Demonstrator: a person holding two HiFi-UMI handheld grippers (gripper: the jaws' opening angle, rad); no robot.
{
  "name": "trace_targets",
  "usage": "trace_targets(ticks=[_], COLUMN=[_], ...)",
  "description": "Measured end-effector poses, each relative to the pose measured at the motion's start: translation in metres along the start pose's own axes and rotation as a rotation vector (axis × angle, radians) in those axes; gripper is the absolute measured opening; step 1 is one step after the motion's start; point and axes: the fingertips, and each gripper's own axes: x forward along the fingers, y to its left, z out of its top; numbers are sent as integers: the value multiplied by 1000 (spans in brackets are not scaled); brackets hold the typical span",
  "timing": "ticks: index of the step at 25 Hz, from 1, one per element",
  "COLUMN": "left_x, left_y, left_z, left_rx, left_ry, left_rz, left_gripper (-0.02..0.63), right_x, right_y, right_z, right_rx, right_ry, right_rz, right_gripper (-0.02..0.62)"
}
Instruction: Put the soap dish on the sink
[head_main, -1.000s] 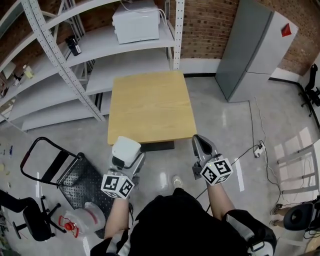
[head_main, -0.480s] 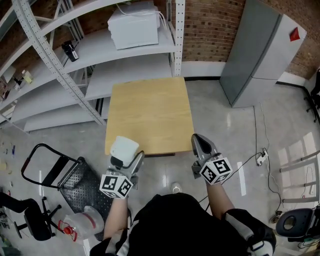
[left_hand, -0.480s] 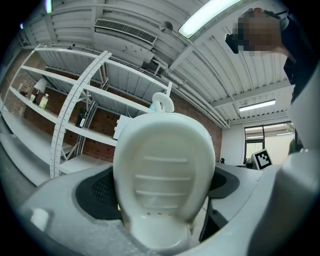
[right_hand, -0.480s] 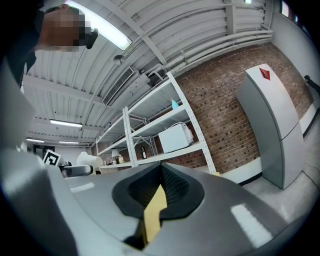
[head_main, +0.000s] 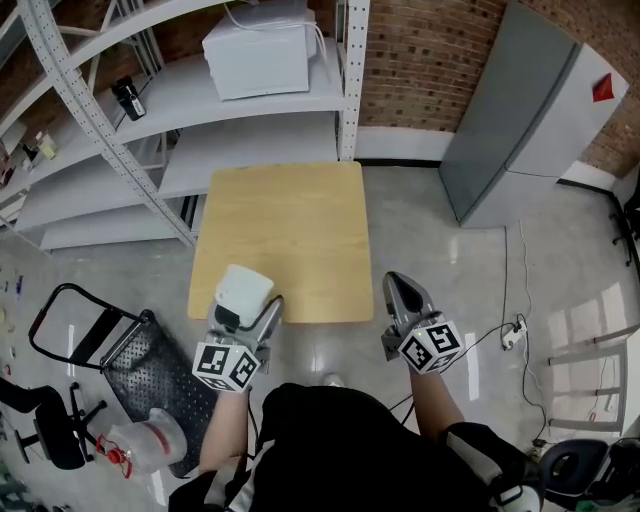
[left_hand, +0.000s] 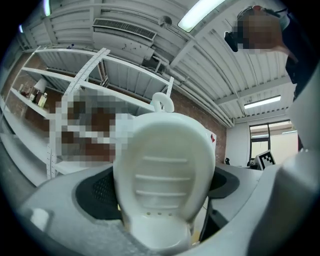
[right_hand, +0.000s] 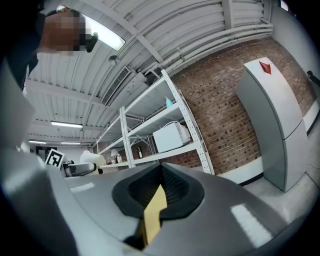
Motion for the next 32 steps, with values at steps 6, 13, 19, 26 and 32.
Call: trace_targets(ticks=[6, 13, 19, 26, 32], left_x=[12, 30, 54, 78, 88], left_y=[2, 36, 73, 100, 122], left_z=[-13, -14, -7, -14, -34], left_rx=[-3, 2, -50, -47, -65], left_ry=[43, 45, 47, 84, 147], left_rz=[7, 5, -11, -29, -26], left_gripper=[486, 486, 486, 486, 486], right_x=[13, 42, 71, 104, 127], right_y=[-1, -7, -7, -8, -8], right_z=[2, 0, 4, 1, -19], right_rx=[44, 8, 15, -4, -39], right_ry=[-19, -11, -19, 4, 56], right_rz=[66, 52, 30, 4, -34], right_gripper=[6, 6, 6, 6, 6])
